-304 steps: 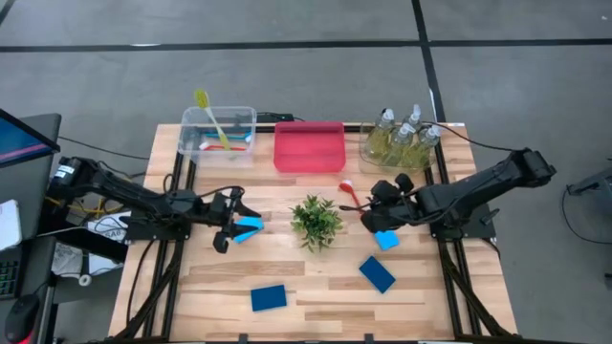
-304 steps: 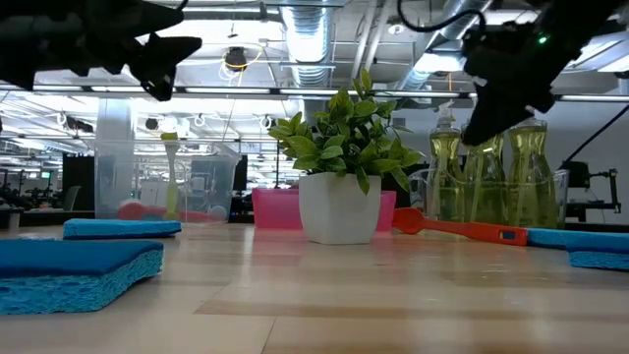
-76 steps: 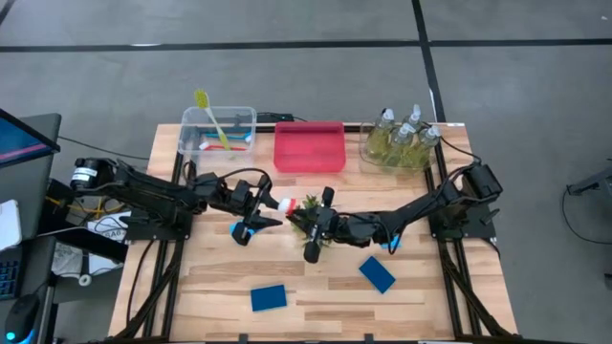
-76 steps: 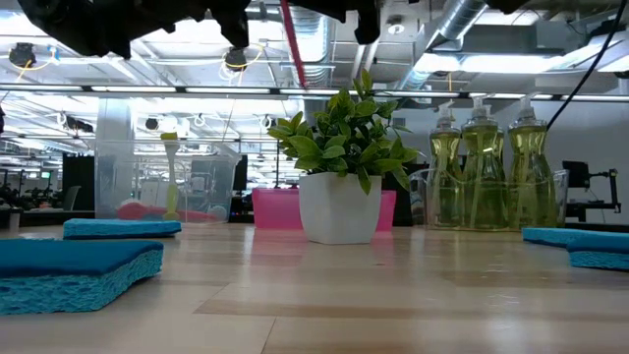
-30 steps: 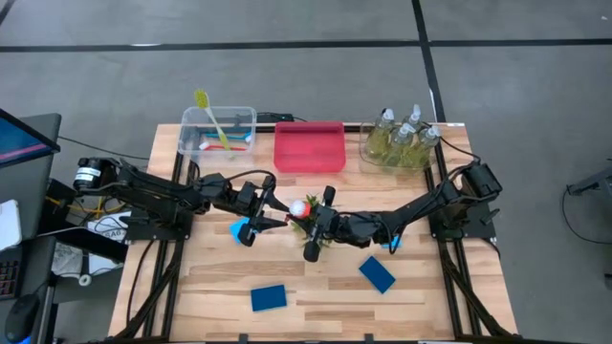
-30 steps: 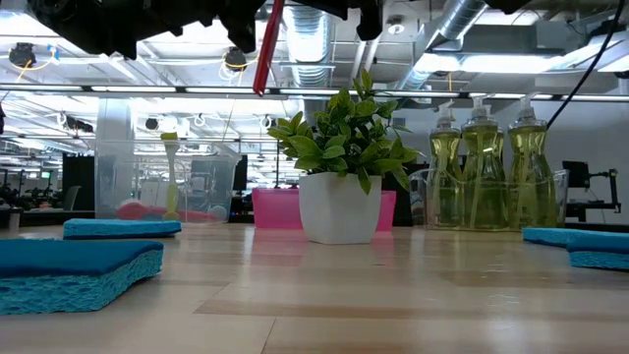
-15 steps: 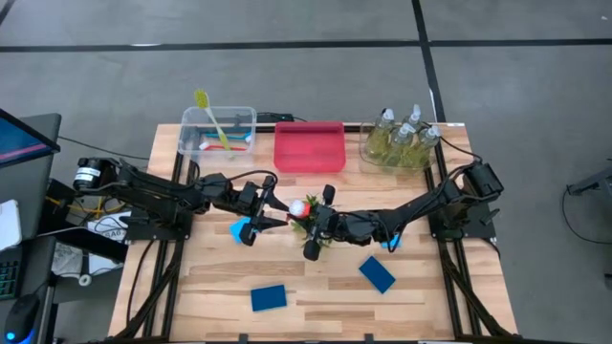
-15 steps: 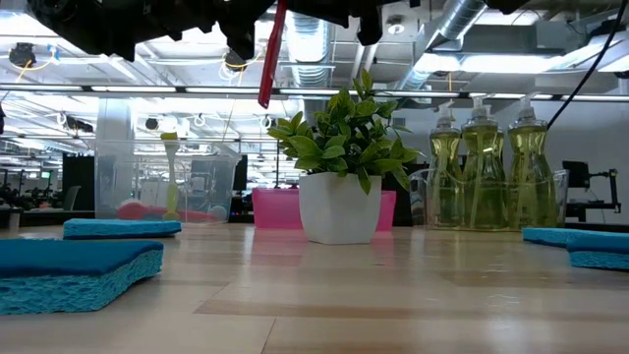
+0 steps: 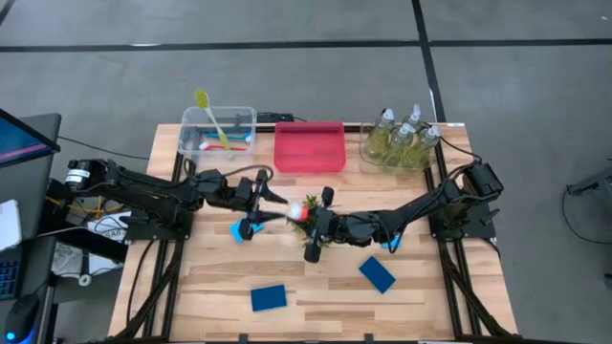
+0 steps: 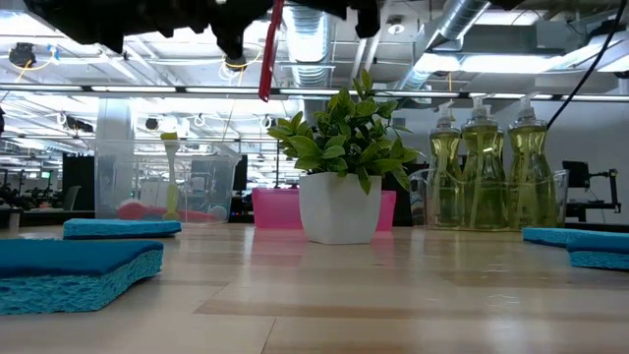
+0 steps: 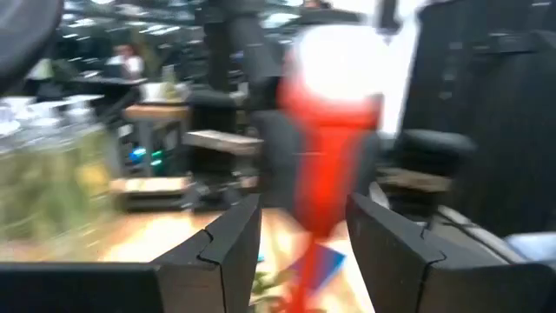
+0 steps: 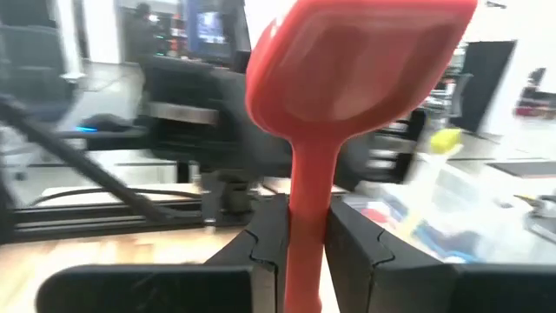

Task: Pick & Place Kitchen Sink Supplies
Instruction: Put the red dish brush into the left transparent bin

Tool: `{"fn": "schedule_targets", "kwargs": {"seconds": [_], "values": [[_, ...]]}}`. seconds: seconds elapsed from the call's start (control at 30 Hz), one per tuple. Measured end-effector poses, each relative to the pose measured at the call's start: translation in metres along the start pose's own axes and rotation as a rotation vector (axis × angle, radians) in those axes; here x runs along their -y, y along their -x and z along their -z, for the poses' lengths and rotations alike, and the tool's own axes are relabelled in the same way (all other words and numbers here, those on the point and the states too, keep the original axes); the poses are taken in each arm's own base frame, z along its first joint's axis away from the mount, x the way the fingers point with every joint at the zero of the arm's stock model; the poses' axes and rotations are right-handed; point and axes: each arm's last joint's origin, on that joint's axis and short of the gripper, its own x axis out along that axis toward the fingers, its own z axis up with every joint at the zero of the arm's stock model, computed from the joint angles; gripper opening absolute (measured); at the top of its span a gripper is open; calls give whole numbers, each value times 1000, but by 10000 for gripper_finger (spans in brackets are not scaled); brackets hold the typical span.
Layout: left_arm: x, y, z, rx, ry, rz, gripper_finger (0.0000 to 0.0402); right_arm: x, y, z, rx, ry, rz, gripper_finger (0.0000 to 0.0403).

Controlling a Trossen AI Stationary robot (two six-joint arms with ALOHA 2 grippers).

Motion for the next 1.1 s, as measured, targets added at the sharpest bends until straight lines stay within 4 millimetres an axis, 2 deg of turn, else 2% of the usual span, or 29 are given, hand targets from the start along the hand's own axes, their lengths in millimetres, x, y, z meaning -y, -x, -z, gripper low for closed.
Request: {"fn": "schedule_targets", "kwargs": {"seconds": [0.1, 0.3, 0.63, 1.1], "values": [[-2, 1, 0, -5, 1, -58, 173, -1, 0, 0, 1, 0, -15, 52], [-2, 0, 2, -15, 3, -63, 173, -2, -1, 0, 0, 1, -18, 52], [10, -1, -2, 19, 4, 55, 173, -2, -2, 1, -2, 0, -17, 52], [15, -2, -5, 44, 9, 77, 173, 1, -4, 1, -2, -27, -27, 52]]}}
